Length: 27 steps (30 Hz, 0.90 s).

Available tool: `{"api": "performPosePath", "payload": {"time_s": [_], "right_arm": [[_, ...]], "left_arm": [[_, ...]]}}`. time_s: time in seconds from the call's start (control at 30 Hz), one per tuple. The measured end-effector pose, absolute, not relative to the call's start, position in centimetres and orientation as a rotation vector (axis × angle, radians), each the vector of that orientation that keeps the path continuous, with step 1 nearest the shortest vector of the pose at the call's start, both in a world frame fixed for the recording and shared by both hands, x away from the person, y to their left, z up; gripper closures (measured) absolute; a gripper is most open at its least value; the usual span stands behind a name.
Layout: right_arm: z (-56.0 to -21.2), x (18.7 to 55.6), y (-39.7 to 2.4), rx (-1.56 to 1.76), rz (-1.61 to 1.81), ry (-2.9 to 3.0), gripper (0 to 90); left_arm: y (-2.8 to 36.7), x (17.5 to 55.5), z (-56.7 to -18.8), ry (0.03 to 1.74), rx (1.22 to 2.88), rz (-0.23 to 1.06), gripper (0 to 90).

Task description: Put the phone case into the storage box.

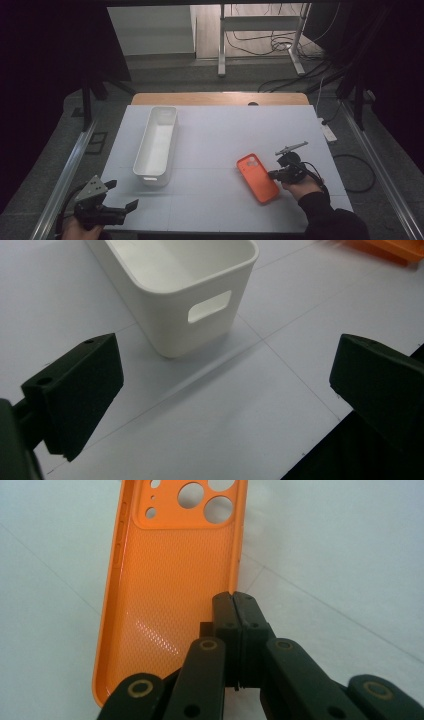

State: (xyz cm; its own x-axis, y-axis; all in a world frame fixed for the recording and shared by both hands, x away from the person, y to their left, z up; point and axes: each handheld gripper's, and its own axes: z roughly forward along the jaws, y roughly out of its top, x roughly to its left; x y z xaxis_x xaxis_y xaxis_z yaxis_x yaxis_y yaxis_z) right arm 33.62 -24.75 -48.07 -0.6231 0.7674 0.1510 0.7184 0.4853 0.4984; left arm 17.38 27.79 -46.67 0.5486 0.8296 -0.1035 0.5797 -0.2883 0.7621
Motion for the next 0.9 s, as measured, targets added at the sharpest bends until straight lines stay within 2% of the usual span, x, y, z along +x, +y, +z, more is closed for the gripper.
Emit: {"api": "performPosePath", "payload": {"time_s": [0.57, 0.9], "right_arm": [[-45.8, 32.7, -24.9, 1.242, 0.958, 2.54, 88.7], [-44.7, 32.4, -24.9, 1.205, 1.02, 2.503, 88.7]], "left_arm": [[27.5, 17.7, -46.7, 1.143, 2.027, 0.39, 0.0], [27.1, 18.3, -46.0, 1.138, 1.984, 0.368, 0.0]]}}
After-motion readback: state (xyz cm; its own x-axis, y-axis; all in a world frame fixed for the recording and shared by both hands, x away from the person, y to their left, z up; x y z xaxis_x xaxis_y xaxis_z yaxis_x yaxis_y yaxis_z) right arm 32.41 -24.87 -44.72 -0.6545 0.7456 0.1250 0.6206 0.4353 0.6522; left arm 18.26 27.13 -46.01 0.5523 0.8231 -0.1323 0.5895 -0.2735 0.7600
